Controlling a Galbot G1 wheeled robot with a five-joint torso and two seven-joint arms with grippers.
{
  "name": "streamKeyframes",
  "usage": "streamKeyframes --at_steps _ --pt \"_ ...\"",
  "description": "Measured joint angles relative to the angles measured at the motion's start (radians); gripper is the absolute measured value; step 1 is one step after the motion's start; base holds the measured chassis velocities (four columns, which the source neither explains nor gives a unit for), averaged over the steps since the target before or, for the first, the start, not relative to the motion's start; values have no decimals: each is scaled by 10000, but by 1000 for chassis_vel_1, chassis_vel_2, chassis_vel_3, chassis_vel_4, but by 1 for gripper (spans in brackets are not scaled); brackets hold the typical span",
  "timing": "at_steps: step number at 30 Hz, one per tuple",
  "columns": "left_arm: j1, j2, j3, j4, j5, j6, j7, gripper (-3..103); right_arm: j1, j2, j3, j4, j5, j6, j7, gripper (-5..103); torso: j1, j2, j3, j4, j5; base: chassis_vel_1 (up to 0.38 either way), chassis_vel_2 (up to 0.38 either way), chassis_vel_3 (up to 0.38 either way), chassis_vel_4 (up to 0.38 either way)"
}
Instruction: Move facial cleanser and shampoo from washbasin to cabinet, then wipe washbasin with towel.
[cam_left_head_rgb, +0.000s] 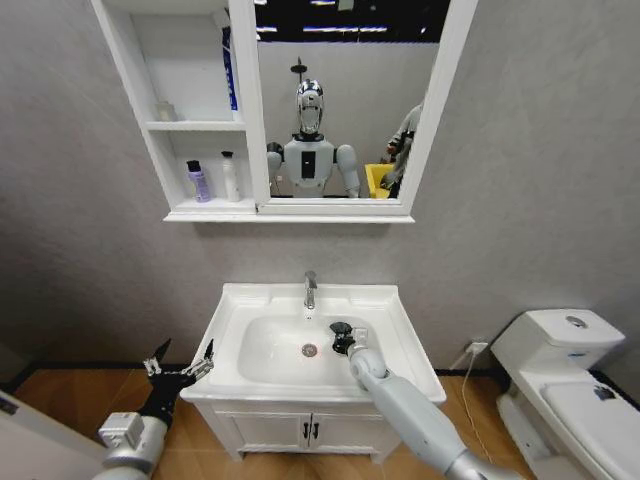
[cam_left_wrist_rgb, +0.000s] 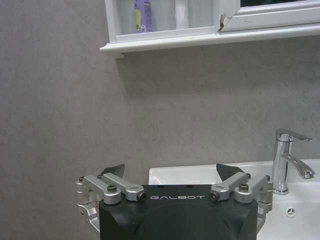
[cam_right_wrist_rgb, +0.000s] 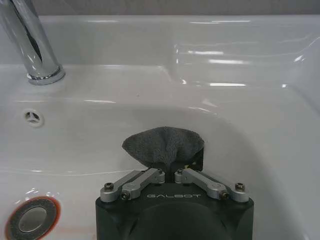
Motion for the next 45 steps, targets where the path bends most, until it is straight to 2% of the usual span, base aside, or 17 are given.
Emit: streamKeyframes --at_steps 4,9,12,17,22,28,37,43,45 --pt "0 0 0 0 0 0 0 100 -236 -481 -31 647 -3 -160 266 3 0 0 0 -1 2 0 0 0 0" --pt "0 0 -1 0 0 0 0 100 -333 -237 -4 464 -187 -155 286 3 0 0 0 3 2 0 0 0 0" --pt "0 0 0 0 1 0 0 100 -368 426 104 -220 -515 53 63 3 -1 0 0 3 4 0 0 0 0" --pt "0 0 0 0 1 0 0 100 -329 952 335 -1072 -613 295 -326 3 -2 2 -1 3 1 0 0 0 0" --pt "0 0 0 -1 1 0 0 100 -93 1221 596 -1650 442 331 -470 3 -5 7 -5 7 -2 0 0 0 0" --pt "0 0 0 0 1 0 0 100 110 1655 795 -1957 937 209 -533 3 -3 4 -1 -5 -1 0 0 0 0" --pt "0 0 0 0 1 0 0 100 450 2583 788 -3051 719 308 -1119 3 -3 6 -4 -2 -2 0 0 0 0" --pt "0 0 -1 0 2 0 0 100 874 3595 687 -4318 217 536 -1691 3 -5 8 -6 0 0 0 0 0 0" --pt "0 0 0 0 1 0 0 100 907 3677 628 -4400 200 546 -1730 3 -5 8 -5 -1 -1 0 0 0 0"
